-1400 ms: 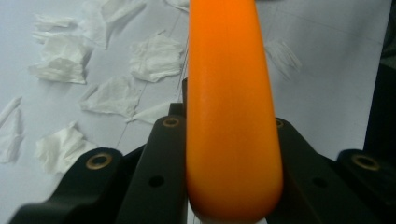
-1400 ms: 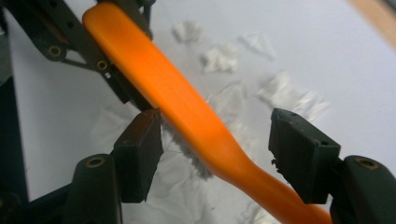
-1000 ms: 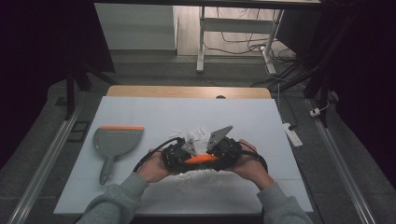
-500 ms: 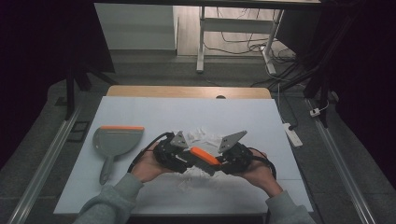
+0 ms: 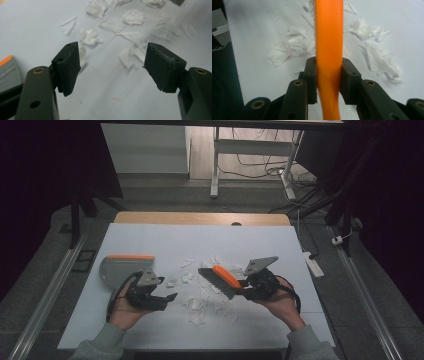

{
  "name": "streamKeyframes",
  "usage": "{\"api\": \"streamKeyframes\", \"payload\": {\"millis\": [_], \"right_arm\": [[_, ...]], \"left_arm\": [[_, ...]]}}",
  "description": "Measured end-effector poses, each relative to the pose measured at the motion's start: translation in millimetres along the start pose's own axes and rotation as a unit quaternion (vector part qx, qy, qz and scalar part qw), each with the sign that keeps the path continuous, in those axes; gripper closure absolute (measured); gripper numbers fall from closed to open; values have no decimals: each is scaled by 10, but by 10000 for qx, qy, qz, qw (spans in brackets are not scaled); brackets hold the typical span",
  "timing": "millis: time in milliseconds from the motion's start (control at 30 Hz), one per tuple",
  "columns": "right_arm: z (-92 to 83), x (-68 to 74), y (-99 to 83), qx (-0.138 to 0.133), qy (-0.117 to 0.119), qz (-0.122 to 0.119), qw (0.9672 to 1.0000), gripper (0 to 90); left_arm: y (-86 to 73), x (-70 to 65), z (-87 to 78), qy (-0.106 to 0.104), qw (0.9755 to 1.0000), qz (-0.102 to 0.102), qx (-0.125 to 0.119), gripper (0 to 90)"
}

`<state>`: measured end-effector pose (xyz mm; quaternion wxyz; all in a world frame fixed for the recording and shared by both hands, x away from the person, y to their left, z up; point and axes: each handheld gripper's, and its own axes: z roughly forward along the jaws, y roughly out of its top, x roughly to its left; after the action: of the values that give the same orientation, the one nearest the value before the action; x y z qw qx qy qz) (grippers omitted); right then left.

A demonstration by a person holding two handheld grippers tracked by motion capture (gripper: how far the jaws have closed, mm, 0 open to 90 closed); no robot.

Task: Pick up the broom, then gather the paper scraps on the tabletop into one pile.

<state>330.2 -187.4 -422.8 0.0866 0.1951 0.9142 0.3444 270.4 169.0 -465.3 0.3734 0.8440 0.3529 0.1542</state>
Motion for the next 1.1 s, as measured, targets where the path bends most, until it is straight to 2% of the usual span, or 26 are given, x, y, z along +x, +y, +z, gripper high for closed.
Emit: {"api": "streamKeyframes", "payload": {"millis": [100,167,200,333,500,533,600,667,700,733,833,867,900,1033,1100], "right_arm": [[-5,-21,1,-27,-54,106,9999,698],[-18,-60,2,-77,-195,273,9994,699],[-18,-60,2,-77,-195,273,9994,699],[-60,-149,24,-183,-488,498,9974,698],[-99,-246,11,-334,-626,644,9954,698],[-105,-263,4,-315,-652,707,9949,699],[-113,-312,-11,-204,-861,893,9921,698],[-121,-341,-15,-189,-906,944,9912,698],[-137,-385,-14,-151,-1060,1066,9885,698],[-137,-385,-14,-151,-1060,1066,9885,698],[-144,-470,-14,-92,-1201,1248,9848,698],[-123,-539,-11,-13,-1278,1361,9824,698],[-123,-539,-11,-13,-1278,1361,9824,698],[-2,-750,55,312,-1311,1554,9786,698],[94,-863,128,558,-1381,1619,9755,699]], "left_arm": [[-155,62,-67,197,9998,-42,-54,295],[-266,117,-92,258,9995,-182,-86,295],[-320,145,-103,301,9992,-245,-89,295],[-460,226,-111,500,9979,-408,-81,310],[-532,242,-108,496,9975,-498,-11,309],[-535,243,-110,500,9975,-492,-1,309],[-535,244,-122,540,9973,-501,-23,300],[-537,242,-132,567,9970,-526,-63,296],[-540,244,-134,568,9969,-536,-63,293],[-543,246,-132,565,9969,-543,-55,293],[-553,252,-121,547,9969,-564,-31,292],[-556,253,-118,536,9969,-574,-25,291],[-559,255,-116,513,9970,-575,-24,291],[-559,270,-104,469,9971,-606,-47,290],[-563,274,-102,457,9972,-585,-38,288]]}}
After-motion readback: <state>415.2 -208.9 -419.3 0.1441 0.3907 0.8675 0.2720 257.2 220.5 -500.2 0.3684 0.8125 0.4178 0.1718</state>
